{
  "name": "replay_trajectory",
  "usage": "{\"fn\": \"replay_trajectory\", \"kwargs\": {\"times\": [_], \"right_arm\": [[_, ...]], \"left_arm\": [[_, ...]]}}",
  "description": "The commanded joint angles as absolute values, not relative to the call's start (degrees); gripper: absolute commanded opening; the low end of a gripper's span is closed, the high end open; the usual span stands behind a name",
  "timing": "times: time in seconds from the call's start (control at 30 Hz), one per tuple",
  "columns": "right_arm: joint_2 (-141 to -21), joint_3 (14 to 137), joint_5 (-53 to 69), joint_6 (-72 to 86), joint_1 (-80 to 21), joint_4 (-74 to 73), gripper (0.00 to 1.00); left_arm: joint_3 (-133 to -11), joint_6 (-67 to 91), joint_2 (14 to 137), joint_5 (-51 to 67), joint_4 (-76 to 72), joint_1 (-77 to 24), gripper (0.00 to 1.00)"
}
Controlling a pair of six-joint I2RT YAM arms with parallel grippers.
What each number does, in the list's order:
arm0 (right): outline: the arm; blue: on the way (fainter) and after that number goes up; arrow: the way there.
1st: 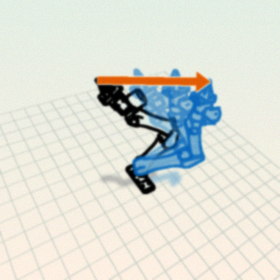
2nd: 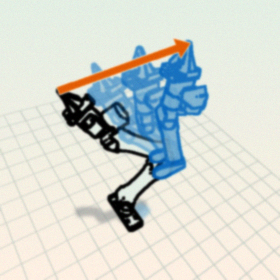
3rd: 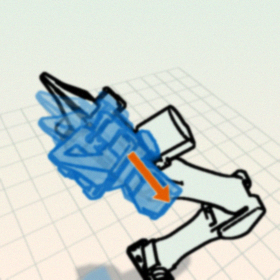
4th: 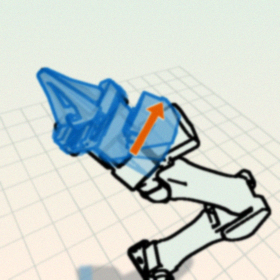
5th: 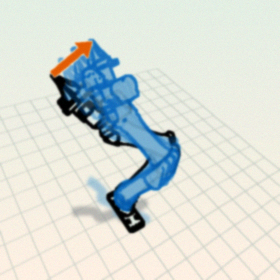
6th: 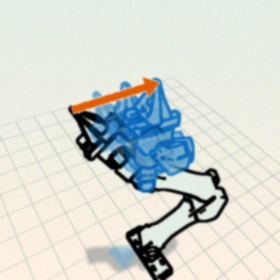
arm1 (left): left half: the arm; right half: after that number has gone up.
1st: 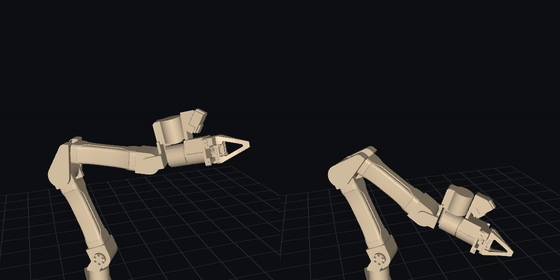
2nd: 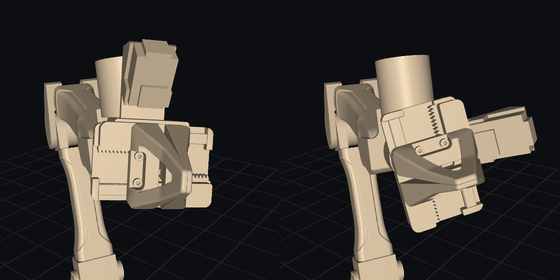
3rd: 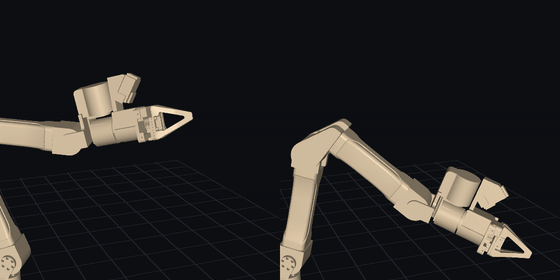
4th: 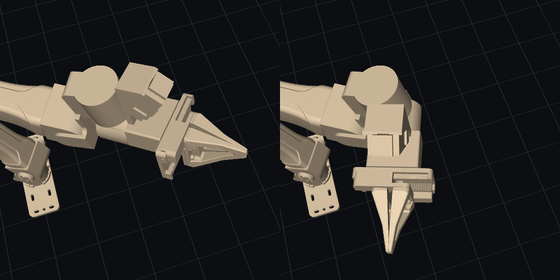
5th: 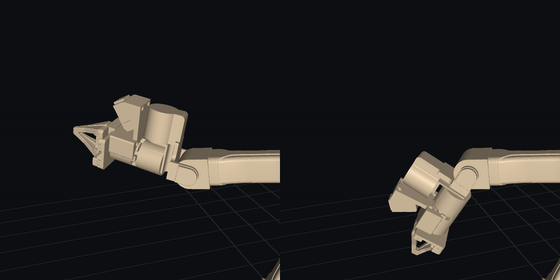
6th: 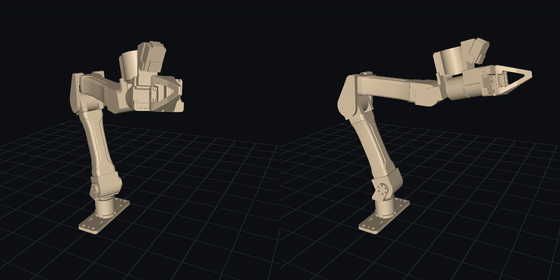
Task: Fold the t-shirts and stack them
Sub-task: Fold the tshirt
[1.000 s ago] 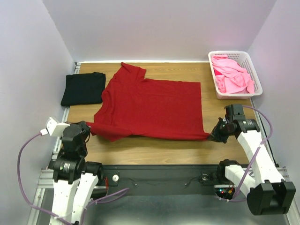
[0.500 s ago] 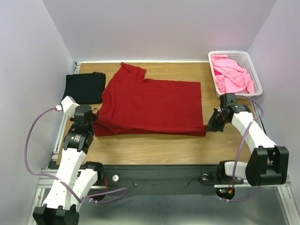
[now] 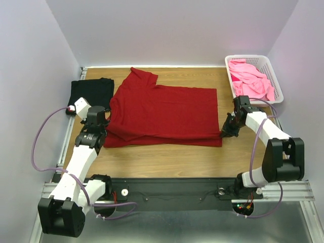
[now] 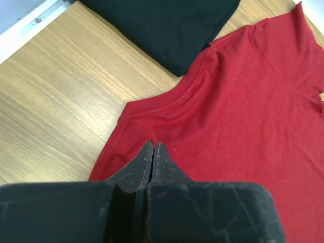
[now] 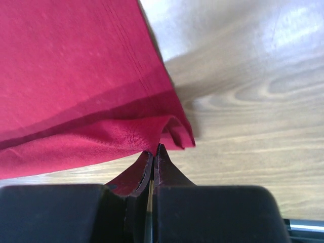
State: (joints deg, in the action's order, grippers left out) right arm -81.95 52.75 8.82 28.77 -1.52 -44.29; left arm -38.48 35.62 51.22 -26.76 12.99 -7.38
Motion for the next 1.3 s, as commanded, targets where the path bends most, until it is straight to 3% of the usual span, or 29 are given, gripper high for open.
{"fn": "replay_trajectory", "kwargs": {"times": [0.0,0.67,1.27], "right_arm": [[-83.05,55.81,7.82,27.77,-1.23,-40.7,0.01],[-89.74,56.69,8.96,26.72,-1.23,-36.39,0.1],[-89.82,53.53,8.17,26.28,-1.32,-34.72,0.11]], "left_arm": [[-38.06,34.54,49.66,-30.32,9.41,-7.12,0.0],[-41.3,28.74,65.56,-24.88,0.35,-7.12,0.0],[-52.03,22.24,74.09,-19.51,-1.58,-8.7,0.0]]}}
